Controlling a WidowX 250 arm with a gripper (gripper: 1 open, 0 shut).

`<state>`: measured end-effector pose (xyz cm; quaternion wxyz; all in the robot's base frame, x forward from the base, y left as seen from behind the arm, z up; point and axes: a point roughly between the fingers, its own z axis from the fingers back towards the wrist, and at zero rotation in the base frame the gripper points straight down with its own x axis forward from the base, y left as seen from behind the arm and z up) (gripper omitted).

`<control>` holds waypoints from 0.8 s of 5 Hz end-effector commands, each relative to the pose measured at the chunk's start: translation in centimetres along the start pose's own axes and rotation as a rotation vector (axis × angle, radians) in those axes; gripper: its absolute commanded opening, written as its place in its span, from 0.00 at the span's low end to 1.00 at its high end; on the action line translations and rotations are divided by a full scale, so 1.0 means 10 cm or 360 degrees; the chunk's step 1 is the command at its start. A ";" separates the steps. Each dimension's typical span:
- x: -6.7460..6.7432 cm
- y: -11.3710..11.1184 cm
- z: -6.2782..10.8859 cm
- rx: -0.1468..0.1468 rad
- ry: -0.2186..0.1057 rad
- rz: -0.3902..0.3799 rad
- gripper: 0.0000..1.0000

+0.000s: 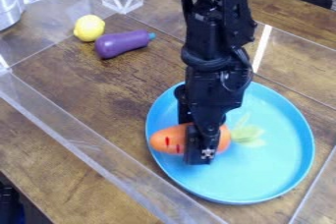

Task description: Remove the carrot from inside the blue tray and put it on the table

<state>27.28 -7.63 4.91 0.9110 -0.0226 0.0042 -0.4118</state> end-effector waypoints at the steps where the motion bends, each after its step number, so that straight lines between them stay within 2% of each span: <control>1: 0.04 0.10 0.26 0.0086 -0.0120 0.0016 0.00; 4: -0.01 0.14 0.31 0.0095 -0.0114 0.0012 0.00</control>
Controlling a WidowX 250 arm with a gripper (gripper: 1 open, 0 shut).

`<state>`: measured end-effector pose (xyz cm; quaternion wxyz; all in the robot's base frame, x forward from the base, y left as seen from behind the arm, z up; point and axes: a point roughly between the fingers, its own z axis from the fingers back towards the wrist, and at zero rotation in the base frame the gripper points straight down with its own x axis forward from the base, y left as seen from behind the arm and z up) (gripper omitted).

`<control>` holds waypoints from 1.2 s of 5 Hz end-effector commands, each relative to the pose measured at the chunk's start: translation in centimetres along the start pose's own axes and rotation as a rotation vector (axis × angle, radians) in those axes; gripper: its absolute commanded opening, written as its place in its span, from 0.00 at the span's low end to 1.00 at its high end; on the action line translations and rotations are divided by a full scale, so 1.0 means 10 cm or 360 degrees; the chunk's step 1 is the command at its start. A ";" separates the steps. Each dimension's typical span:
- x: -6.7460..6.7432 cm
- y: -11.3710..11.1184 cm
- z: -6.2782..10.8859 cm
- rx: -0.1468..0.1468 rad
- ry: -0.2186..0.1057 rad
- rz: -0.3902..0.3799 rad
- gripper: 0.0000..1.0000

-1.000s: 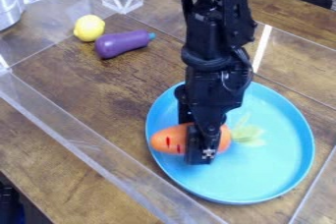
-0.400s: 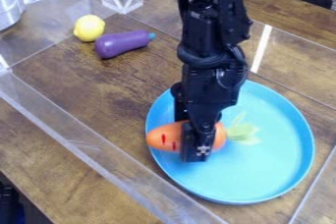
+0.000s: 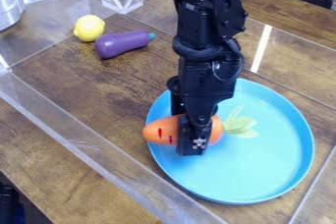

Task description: Remove the carrot from inside the blue tray and put it on the table

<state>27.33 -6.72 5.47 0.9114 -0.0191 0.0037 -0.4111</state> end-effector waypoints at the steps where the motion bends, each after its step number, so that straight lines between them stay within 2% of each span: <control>1: 0.03 0.08 0.29 0.0090 -0.0108 0.0004 0.00; 4: -0.03 0.12 0.35 0.0101 -0.0087 0.0002 0.00; 5: -0.06 0.12 0.42 0.0111 -0.0071 -0.0005 0.00; 6: -0.10 0.16 0.56 0.0142 -0.0048 -0.0004 0.00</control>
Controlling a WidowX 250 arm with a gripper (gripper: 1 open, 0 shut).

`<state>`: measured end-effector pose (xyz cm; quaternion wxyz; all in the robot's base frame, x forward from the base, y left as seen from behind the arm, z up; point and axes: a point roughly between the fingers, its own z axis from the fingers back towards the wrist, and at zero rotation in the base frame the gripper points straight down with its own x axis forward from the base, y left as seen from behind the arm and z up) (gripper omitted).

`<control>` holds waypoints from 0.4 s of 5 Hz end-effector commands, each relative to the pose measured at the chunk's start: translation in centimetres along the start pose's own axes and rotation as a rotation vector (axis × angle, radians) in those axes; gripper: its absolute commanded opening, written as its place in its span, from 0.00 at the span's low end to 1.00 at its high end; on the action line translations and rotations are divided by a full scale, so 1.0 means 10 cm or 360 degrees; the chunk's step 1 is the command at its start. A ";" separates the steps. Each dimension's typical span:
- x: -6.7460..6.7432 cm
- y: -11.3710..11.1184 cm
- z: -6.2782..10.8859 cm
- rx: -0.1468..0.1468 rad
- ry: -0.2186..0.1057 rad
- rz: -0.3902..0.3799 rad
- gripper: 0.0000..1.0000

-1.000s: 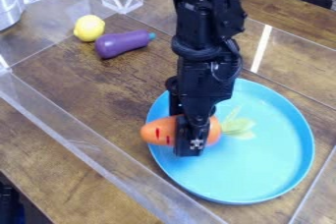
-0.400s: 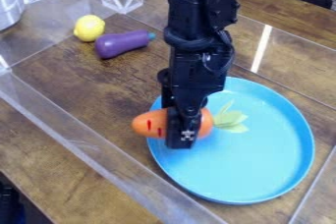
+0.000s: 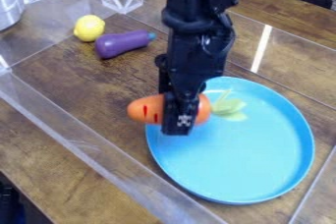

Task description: Remove the carrot from inside the blue tray and put it on the table

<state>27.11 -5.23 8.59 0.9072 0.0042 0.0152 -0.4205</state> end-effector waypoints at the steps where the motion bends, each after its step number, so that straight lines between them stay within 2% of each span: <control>1: -0.04 0.14 0.34 0.0115 -0.0095 0.0041 0.00; 2: -0.12 0.19 0.39 0.0126 -0.0067 0.0055 0.00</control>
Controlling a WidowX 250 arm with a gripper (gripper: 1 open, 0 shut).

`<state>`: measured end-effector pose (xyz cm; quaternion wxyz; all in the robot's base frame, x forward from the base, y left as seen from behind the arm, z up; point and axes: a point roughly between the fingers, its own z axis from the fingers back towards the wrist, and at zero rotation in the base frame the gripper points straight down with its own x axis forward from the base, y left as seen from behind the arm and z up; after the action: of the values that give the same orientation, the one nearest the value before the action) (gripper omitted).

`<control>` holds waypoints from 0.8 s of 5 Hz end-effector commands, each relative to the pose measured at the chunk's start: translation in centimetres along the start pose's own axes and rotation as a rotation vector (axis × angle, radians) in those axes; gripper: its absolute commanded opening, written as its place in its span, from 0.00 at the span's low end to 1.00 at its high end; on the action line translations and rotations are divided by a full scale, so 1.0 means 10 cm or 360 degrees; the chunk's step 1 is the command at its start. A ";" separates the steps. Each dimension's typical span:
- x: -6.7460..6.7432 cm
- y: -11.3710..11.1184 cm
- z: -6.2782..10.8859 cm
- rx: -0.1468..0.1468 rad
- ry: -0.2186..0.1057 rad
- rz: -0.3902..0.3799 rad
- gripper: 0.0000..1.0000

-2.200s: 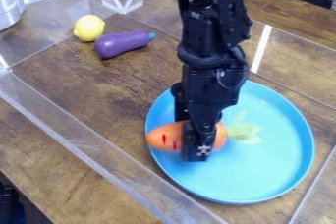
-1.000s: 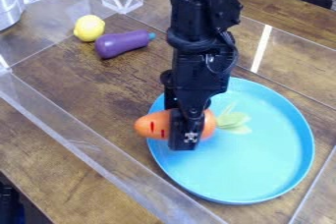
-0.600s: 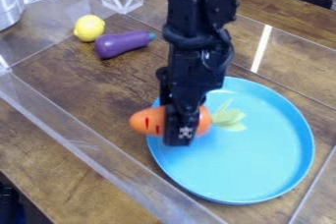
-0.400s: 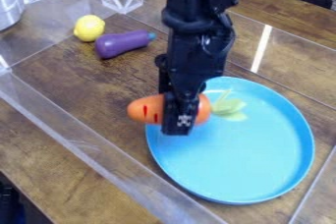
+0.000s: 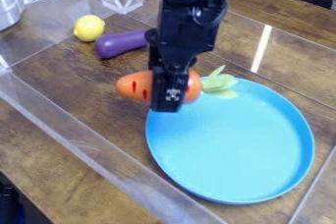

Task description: Remove the carrot from inside the blue tray and put it on the table

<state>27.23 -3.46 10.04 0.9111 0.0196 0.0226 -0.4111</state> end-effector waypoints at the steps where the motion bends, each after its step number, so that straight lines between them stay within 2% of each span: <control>1: -0.10 0.16 0.32 0.0114 -0.0067 0.0053 0.00; 2: -0.20 0.30 0.37 0.0136 0.0003 0.0052 0.00; 4: -0.44 0.28 0.52 0.0188 0.0085 0.0153 0.00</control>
<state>26.63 0.88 14.15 0.9217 0.0773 0.0443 -0.3775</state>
